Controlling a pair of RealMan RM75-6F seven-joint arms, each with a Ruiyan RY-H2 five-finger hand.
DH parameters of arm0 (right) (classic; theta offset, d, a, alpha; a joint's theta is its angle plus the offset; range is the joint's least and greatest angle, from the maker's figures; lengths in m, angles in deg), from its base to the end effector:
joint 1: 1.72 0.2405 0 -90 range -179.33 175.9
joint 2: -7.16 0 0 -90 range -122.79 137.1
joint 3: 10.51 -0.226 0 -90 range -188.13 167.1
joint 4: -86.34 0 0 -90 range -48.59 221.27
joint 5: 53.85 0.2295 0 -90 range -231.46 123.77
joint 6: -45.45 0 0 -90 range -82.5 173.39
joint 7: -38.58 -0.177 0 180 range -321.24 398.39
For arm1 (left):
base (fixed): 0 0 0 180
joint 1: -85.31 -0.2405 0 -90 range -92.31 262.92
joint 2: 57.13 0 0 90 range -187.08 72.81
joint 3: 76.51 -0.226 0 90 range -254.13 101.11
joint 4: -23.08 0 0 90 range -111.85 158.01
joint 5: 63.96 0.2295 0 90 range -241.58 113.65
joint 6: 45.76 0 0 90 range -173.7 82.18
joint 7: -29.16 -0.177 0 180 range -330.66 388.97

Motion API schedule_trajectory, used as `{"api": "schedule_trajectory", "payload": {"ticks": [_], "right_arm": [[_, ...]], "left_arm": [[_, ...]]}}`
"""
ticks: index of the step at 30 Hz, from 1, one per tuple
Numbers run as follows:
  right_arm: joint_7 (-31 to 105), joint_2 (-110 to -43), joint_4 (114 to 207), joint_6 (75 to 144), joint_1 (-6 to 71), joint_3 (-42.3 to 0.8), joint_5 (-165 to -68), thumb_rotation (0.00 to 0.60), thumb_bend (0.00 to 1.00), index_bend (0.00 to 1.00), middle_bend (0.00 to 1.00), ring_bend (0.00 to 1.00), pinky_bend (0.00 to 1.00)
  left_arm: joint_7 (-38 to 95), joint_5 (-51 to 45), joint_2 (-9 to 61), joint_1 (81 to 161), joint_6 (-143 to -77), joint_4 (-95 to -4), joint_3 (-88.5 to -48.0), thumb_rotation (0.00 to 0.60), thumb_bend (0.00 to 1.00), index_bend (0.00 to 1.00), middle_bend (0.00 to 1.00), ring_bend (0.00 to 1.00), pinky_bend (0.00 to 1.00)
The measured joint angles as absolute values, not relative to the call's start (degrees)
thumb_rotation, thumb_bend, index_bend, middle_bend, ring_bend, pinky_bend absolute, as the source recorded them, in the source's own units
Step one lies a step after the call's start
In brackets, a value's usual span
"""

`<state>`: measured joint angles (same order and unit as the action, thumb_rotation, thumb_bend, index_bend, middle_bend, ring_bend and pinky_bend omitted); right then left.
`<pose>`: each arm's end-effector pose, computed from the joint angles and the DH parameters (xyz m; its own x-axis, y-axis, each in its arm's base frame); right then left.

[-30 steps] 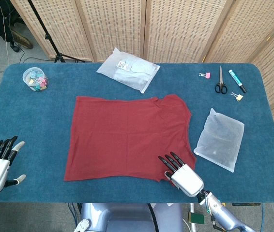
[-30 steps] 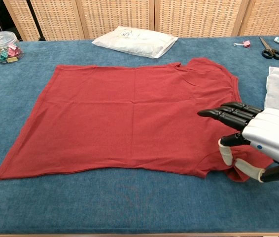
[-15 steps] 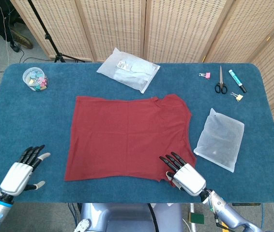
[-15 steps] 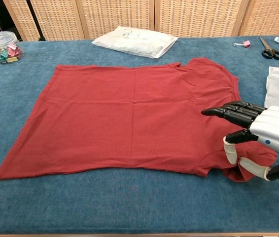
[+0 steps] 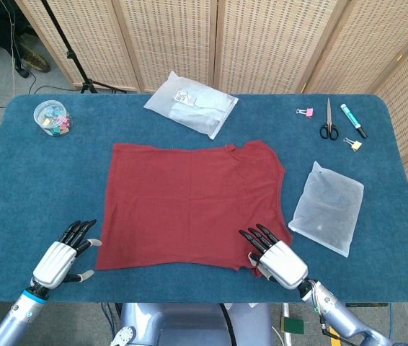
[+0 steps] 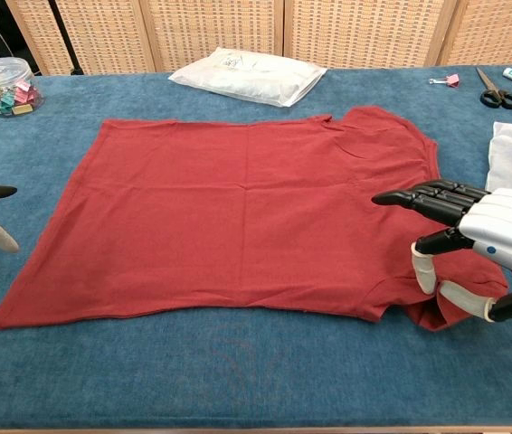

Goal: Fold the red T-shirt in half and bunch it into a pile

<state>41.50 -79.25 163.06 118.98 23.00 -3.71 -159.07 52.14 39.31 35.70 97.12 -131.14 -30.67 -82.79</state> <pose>-0.1868 -0.2282 -0.0433 0.5103 -0.1669 0.8436 -0.6956 -0.6570 0.2908 -0.2884 0.2100 -0.0139 0.2536 0.2180 0.9424 0.9050 -0.3974 -0.1516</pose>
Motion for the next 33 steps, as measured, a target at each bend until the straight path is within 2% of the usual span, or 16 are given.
{"api": "schedule_trajectory", "payload": {"ticks": [14,33], "right_arm": [[41.6,-79.2,163.1,118.8,23.1,-3.8,-158.4,0.600,0.65,0.63,0.03,0.00,0.00],[41.8,-79.7,162.4,118.7,23.0,-4.0,-157.5,0.600,0.66,0.63,0.03,0.00,0.00]], "left_arm": [[57.8,37.9,38.8,97.5,-130.8,-27.1,-84.3,0.600,0.14,0.36,0.00,0.00,0.00],[58.6,35.7,42.3,99.7,-129.7,-23.2,-83.0,0.600,0.16,0.38,0.00,0.00,0.00]]}}
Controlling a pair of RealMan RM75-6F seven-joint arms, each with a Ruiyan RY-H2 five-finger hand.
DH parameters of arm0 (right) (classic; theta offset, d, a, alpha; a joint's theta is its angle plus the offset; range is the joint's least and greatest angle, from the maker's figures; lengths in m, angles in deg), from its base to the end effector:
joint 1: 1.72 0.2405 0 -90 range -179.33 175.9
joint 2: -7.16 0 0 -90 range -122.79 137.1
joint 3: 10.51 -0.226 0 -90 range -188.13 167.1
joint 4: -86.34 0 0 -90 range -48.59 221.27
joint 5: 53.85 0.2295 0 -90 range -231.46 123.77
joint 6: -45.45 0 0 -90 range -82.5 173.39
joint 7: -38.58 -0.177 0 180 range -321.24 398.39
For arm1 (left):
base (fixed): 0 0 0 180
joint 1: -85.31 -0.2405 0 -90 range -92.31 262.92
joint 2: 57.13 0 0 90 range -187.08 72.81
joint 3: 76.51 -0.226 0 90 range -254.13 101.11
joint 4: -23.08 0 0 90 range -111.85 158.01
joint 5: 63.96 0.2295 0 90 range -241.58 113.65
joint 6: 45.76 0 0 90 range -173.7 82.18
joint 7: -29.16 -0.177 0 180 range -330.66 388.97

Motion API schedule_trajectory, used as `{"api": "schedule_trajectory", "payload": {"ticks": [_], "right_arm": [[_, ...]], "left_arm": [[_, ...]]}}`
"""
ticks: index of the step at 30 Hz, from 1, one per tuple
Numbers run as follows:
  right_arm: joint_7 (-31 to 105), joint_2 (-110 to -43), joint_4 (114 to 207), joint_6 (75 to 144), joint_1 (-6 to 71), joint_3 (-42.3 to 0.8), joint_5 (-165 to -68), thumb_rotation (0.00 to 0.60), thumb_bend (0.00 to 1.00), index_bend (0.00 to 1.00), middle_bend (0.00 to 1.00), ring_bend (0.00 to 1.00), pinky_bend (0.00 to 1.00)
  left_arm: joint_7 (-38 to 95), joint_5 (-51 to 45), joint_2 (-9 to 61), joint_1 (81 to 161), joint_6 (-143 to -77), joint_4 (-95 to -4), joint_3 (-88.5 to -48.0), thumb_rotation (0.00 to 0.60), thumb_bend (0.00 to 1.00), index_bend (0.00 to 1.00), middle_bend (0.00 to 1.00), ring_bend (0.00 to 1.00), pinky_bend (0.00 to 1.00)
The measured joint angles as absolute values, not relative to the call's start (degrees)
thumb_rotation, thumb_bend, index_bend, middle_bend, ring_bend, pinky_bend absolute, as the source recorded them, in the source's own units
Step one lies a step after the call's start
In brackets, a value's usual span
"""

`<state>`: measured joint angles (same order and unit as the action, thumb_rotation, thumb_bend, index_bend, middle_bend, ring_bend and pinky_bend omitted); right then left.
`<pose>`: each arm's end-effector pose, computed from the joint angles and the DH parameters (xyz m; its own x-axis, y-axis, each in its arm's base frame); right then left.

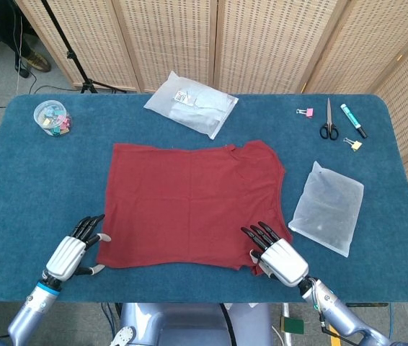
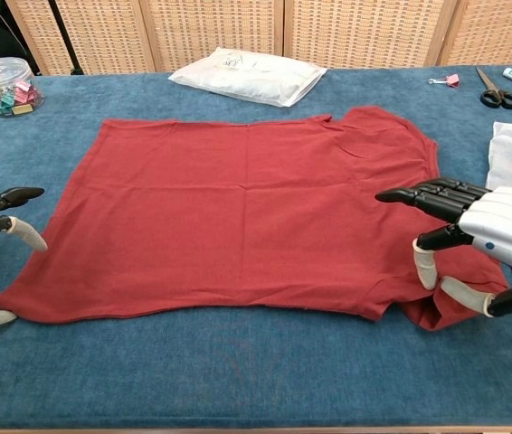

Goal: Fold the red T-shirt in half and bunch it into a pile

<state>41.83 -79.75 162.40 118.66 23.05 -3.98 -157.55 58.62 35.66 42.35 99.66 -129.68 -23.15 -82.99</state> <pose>-0.1904 -0.2327 -0.0443 0.5134 -0.1675 0.8417 -0.7072 -0.6382 0.3043 -0.2878 0.2284 -0.0365 0.1701 0.2447 0.9546 0.9290 -0.3630 -0.0725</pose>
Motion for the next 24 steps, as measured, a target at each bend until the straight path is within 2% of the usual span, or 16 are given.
{"api": "schedule_trajectory", "payload": {"ticks": [10,17,24], "right_arm": [[42.1,-79.5,162.7,118.3,22.9,-4.4,-156.3,0.600,0.66,0.63,0.03,0.00,0.00],[42.1,-79.3,162.9,118.3,22.9,-4.5,-156.2,0.600,0.67,0.63,0.03,0.00,0.00],[42.1,-79.4,162.7,118.3,22.9,-4.6,-156.0,0.600,0.67,0.63,0.03,0.00,0.00]], "left_arm": [[59.0,34.6,42.7,100.4,-128.2,-23.7,-83.1,0.600,0.18,0.38,0.00,0.00,0.00],[59.5,34.4,42.5,100.7,-128.0,-24.5,-83.3,0.600,0.31,0.40,0.00,0.00,0.00],[60.5,34.1,42.1,100.6,-127.7,-25.4,-83.9,0.600,0.40,0.45,0.00,0.00,0.00]]}}
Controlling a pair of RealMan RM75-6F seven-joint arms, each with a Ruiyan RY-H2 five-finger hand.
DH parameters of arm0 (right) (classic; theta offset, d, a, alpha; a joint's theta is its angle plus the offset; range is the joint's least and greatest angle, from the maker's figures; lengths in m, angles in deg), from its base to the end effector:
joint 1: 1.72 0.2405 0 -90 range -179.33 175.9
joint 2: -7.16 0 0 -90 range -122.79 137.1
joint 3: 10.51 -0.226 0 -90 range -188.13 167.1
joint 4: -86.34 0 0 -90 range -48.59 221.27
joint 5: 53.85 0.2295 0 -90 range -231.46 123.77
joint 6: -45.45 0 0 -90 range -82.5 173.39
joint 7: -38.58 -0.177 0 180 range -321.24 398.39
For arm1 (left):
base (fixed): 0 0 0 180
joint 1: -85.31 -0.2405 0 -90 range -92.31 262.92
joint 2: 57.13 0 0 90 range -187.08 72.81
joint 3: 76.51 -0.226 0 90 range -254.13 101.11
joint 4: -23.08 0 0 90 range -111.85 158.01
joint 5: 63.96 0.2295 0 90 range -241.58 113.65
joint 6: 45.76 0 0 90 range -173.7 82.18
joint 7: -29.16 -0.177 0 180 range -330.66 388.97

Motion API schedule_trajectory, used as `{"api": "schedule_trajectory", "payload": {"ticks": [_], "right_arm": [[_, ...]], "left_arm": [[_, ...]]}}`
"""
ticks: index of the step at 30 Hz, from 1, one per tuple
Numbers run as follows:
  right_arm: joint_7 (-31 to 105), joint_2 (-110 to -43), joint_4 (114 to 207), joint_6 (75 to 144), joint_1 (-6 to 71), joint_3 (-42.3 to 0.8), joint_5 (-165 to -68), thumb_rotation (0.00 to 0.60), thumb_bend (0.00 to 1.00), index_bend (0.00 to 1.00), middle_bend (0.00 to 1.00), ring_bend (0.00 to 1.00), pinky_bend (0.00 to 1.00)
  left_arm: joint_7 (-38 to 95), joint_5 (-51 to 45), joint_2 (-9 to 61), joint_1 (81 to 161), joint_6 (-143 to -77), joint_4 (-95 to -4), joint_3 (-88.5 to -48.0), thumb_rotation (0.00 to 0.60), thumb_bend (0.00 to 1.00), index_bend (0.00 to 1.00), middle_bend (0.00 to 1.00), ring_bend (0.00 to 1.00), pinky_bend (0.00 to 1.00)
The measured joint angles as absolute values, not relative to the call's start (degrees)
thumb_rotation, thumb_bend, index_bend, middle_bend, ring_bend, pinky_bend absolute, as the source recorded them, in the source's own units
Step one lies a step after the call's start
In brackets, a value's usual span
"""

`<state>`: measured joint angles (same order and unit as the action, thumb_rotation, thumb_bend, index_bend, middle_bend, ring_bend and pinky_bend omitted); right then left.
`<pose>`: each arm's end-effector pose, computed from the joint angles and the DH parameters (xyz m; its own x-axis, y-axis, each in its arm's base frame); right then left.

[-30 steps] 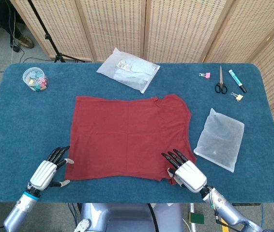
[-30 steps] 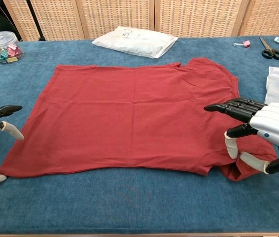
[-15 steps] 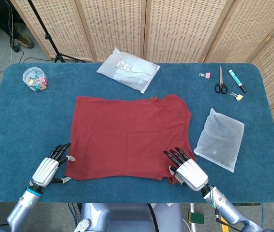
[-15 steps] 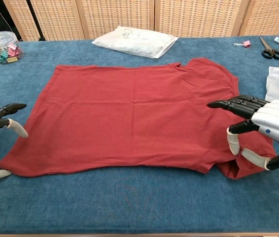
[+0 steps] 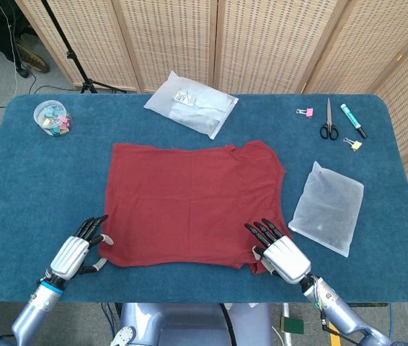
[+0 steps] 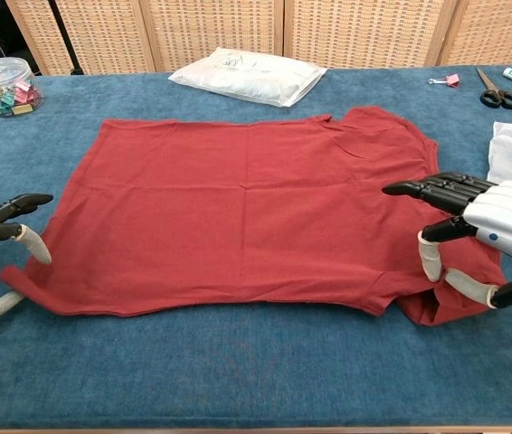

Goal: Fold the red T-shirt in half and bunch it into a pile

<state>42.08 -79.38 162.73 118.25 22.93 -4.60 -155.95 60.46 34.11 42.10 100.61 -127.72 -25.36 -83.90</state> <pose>-0.1938 -0.2379 -0.0412 0.5112 -0.1690 0.8427 -0.7241 -0.6129 0.3163 -0.2847 0.2287 -0.0441 0.1187 0.2926 0.9488 0.9432 -0.3318 -0.0156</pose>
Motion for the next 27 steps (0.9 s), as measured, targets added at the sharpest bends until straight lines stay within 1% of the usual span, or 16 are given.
{"api": "schedule_trajectory", "payload": {"ticks": [4,6,8,11,17,20,27], "right_arm": [[42.1,-79.3,162.7,118.3,22.9,-4.6,-155.9,0.600,0.67,0.63,0.03,0.00,0.00],[42.2,-79.3,162.7,118.3,22.9,-4.7,-155.8,0.600,0.67,0.63,0.03,0.00,0.00],[42.2,-79.3,162.7,118.2,22.9,-4.7,-155.7,0.600,0.67,0.63,0.03,0.00,0.00],[42.1,-79.4,162.6,118.2,22.9,-4.7,-155.6,0.600,0.67,0.63,0.03,0.00,0.00],[42.2,-79.4,162.5,118.1,22.9,-4.8,-155.5,0.600,0.67,0.64,0.03,0.00,0.00],[42.1,-79.4,162.5,118.1,22.9,-4.9,-155.4,0.600,0.67,0.64,0.03,0.00,0.00],[42.0,-79.3,162.5,118.2,22.9,-4.9,-155.3,0.600,0.67,0.64,0.03,0.00,0.00]], "left_arm": [[60.6,34.0,42.1,100.6,-127.6,-25.4,-84.0,0.600,0.45,0.45,0.00,0.00,0.00],[60.6,33.9,42.2,100.6,-127.5,-25.3,-84.1,0.600,0.46,0.46,0.00,0.00,0.00],[60.8,33.9,42.3,100.6,-127.5,-25.3,-84.1,0.600,0.46,0.48,0.00,0.00,0.00],[61.2,33.6,42.3,100.6,-127.4,-25.7,-84.0,0.600,0.47,0.54,0.00,0.00,0.00],[61.1,33.4,42.2,100.6,-127.4,-26.1,-83.9,0.600,0.53,0.61,0.00,0.00,0.00],[61.2,33.3,42.2,100.6,-127.4,-26.2,-83.9,0.600,0.53,0.67,0.00,0.00,0.00],[61.1,33.1,42.1,100.7,-127.2,-26.5,-83.8,0.600,0.54,0.71,0.00,0.00,0.00]]}}
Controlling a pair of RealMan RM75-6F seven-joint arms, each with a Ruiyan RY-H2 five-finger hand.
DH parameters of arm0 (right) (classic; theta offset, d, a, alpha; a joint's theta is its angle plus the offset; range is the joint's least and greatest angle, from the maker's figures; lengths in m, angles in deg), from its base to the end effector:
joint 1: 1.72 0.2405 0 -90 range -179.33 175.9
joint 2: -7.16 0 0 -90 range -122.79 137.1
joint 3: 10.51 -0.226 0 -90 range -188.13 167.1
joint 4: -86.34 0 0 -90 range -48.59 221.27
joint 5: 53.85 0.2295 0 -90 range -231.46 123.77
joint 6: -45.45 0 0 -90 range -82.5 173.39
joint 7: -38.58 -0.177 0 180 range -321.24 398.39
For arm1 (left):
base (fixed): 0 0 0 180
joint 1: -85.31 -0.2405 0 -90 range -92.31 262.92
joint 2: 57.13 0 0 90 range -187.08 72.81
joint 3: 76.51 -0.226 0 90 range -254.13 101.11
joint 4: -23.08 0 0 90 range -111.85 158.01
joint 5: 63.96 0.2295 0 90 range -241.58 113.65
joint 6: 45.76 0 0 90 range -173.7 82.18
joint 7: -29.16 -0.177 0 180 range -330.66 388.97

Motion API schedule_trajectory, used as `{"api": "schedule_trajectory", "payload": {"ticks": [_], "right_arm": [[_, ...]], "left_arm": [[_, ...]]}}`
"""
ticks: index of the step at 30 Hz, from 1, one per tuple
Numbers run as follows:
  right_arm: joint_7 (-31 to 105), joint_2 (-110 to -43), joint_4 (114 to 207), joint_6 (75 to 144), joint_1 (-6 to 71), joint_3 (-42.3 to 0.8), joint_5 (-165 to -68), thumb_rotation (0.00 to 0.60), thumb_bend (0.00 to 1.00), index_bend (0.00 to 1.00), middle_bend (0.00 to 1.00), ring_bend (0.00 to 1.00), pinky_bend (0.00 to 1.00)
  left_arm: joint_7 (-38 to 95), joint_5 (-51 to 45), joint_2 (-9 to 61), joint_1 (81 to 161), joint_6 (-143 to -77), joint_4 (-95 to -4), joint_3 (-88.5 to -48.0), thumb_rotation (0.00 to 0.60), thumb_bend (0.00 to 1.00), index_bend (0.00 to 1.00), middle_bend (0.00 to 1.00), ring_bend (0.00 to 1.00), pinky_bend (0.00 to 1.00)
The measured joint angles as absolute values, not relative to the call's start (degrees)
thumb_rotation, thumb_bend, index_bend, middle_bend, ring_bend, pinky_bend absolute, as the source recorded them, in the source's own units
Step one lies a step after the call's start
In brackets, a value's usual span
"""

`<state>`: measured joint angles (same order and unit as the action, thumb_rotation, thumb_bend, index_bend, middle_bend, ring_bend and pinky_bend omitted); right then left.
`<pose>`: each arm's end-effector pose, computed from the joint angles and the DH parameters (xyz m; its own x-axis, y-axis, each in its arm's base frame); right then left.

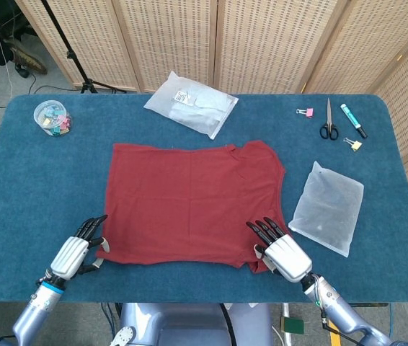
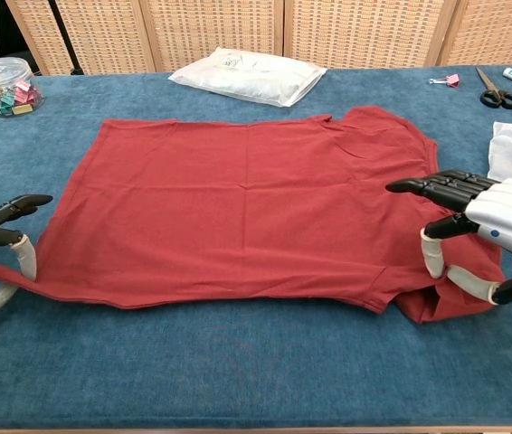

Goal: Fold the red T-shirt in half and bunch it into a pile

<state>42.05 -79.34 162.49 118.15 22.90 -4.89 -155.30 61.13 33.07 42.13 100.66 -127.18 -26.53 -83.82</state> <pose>-0.1961 -0.2408 -0.0398 0.5114 -0.1676 0.8428 -0.7301 -0.6020 0.3233 -0.2833 0.2289 -0.0461 0.0848 0.3005 0.9500 0.9515 -0.3075 0.0123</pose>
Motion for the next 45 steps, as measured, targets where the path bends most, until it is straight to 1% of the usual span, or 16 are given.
{"api": "schedule_trajectory", "payload": {"ticks": [7,12,22,26,34,45], "right_arm": [[41.3,-78.7,162.8,118.4,23.0,-4.6,-155.7,0.600,0.67,0.64,0.03,0.00,0.00],[39.0,-77.6,163.2,119.1,23.2,-3.7,-157.3,0.600,0.67,0.64,0.04,0.00,0.00],[31.2,-73.9,164.5,122.7,24.3,0.1,-164.1,0.600,0.67,0.65,0.04,0.00,0.00],[30.8,-72.2,165.3,124.4,24.5,2.1,-167.3,0.600,0.67,0.65,0.04,0.00,0.00],[31.0,-70.7,166.5,126.3,24.1,4.4,-170.9,0.600,0.67,0.65,0.04,0.00,0.00],[31.5,-68.7,167.8,129.9,23.5,8.0,-177.6,0.600,0.67,0.65,0.04,0.00,0.00]], "left_arm": [[61.3,33.3,41.8,100.7,-127.4,-27.2,-84.1,0.600,0.54,0.72,0.00,0.00,0.00],[61.5,34.4,40.7,100.4,-128.8,-28.0,-84.9,0.600,0.54,0.72,0.00,0.00,0.00],[62.8,37.8,37.1,99.1,-133.9,-29.9,-87.5,0.600,0.54,0.72,0.00,0.00,0.00],[63.6,39.4,35.5,98.3,-136.1,-30.4,-88.9,0.600,0.54,0.72,0.00,0.00,0.00],[64.1,41.5,33.9,97.3,-138.9,-30.8,-90.6,0.600,0.54,0.73,0.00,0.00,0.00],[66.8,45.0,31.4,95.2,-142.7,-31.8,-94.3,0.600,0.54,0.73,0.00,0.00,0.00]]}}
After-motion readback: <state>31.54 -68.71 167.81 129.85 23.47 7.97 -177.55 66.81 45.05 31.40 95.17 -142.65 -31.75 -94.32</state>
